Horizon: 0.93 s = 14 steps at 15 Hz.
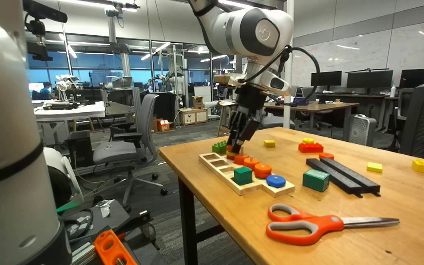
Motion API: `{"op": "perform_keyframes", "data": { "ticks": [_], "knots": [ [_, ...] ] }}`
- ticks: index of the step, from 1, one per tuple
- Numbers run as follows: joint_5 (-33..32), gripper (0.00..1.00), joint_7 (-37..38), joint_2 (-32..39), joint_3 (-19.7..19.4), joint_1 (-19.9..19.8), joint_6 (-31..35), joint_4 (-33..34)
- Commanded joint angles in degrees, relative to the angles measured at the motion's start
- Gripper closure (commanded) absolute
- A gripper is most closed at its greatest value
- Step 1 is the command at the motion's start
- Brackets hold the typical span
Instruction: Move the round orange block near the black object to the top of round yellow block on the wooden board
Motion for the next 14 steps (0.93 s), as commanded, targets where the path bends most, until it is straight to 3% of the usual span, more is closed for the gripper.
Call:
{"op": "perform_keyframes", "data": {
  "ticks": [1,5,6,10,14],
  "knots": [
    [1.3,0.32,1.0,1.8,0.0,0.4,-1.4,1.6],
    [0.7,0.03,2.2,0.9,-0.3,0.4,-0.2,1.1],
    [0.4,0.0,2.8,0.0,-0.5,0.3,0.3,0.8],
    [-0.7,0.0,5.1,-4.3,-1.0,0.3,3.3,-0.2],
    [-2.6,0.0,8.1,-13.2,-1.3,-0.5,6.9,-1.9]
  ]
}}
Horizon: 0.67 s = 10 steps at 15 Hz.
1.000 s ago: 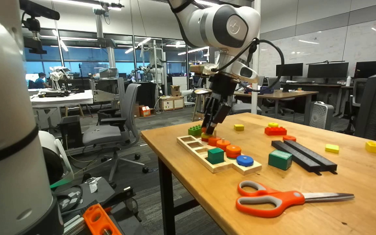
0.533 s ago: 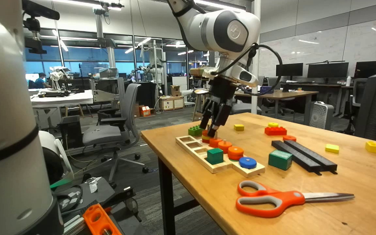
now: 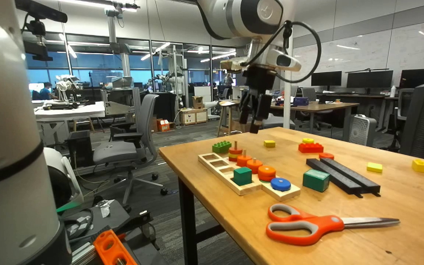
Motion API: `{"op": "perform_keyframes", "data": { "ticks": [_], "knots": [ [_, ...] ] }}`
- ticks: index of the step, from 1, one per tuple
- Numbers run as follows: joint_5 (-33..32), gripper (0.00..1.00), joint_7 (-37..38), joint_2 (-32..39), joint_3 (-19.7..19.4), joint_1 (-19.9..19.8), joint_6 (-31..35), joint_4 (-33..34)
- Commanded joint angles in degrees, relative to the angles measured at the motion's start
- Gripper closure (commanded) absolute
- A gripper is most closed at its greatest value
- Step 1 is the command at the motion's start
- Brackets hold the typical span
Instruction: Move the round orange block near the black object to the top of round yellow block on the wooden board
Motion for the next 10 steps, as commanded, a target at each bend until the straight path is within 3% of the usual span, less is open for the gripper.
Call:
{"op": "perform_keyframes", "data": {
  "ticks": [1,10],
  "knots": [
    [-2.9,0.0,4.2,-11.1,-0.2,-1.0,1.5,-2.6],
    [-9.9,0.0,17.2,-37.1,2.5,-9.5,-0.3,-7.1]
  ]
}}
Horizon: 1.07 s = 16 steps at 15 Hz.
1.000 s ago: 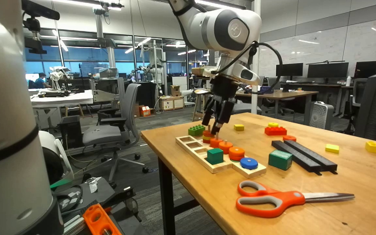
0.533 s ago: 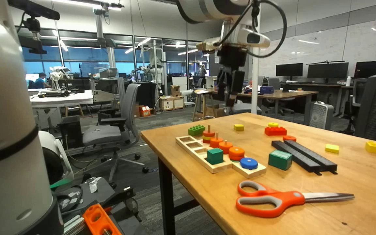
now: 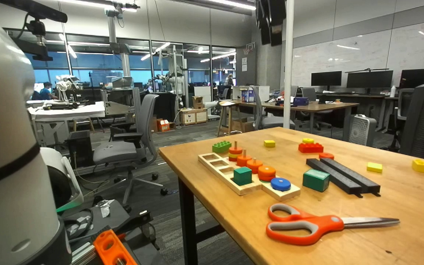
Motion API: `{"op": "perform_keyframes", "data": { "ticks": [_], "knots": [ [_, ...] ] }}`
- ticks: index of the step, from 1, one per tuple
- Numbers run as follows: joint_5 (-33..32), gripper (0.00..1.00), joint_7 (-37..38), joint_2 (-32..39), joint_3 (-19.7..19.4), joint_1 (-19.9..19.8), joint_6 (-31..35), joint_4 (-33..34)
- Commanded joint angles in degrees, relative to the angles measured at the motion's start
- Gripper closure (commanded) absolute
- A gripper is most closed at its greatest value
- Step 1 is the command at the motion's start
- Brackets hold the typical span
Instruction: Move the round orange block near the black object to the top of round yellow block on the wooden board
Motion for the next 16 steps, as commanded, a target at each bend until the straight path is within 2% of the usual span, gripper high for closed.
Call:
{"op": "perform_keyframes", "data": {
  "ticks": [1,5,7,8,10,16],
  "knots": [
    [-2.1,0.0,6.1,-12.0,1.9,-4.8,0.4,-5.5],
    [-1.8,0.0,6.4,-17.5,1.1,-8.4,-3.3,-7.7],
    [-1.5,0.0,2.4,-18.0,0.2,-7.9,-8.6,-7.3],
    [-0.8,0.0,-1.4,-17.6,-0.7,-6.4,-13.1,-6.3],
    [-1.6,0.0,-5.1,-17.8,0.2,-6.1,-18.4,-6.2],
    [-3.3,0.0,-17.3,-18.5,2.1,-3.3,-28.6,-7.4]
  ]
}}
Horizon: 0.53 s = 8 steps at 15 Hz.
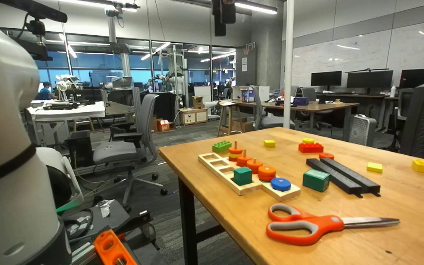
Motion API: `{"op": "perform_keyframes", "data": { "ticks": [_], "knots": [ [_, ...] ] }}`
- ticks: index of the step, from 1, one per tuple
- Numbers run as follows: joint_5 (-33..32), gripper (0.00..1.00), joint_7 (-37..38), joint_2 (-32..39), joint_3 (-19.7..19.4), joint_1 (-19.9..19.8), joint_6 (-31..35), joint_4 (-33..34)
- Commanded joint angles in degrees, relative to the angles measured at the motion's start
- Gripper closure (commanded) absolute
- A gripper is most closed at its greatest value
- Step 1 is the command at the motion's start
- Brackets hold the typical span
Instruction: Move the round orange block near the black object to the top of round yellow block on the wooden board
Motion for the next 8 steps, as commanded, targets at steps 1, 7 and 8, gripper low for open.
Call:
{"op": "perform_keyframes", "data": {
  "ticks": [1,7,8],
  "knots": [
    [-2.8,0.0,-7.5,-1.4,0.5,2.5,-4.7,-0.2],
    [-4.1,0.0,-10.7,-0.5,0.3,4.0,-5.2,-0.7],
    [-4.2,0.0,-11.0,-0.8,0.3,4.1,-5.2,-0.9]
  ]
}}
